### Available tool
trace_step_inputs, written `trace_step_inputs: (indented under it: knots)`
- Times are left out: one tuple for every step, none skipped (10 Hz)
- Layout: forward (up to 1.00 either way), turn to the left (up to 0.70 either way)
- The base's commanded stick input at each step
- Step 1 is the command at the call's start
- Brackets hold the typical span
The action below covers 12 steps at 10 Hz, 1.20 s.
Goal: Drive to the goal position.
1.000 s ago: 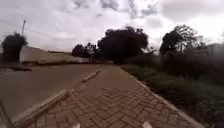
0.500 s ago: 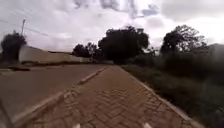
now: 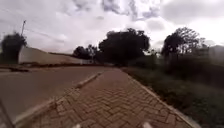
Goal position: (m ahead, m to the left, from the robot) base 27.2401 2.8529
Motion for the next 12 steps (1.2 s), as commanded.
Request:
trace_step_inputs:
  knots:
    - [0.5,0.0]
    - [0.5,0.0]
    - [0.5,0.0]
    - [0.5,0.0]
    - [0.5,0.0]
    - [0.5,0.0]
    - [0.5,0.0]
    - [0.5,0.0]
    - [0.5,0.0]
    - [0.5,0.0]
    - [0.5,0.0]
    - [0.5,0.0]
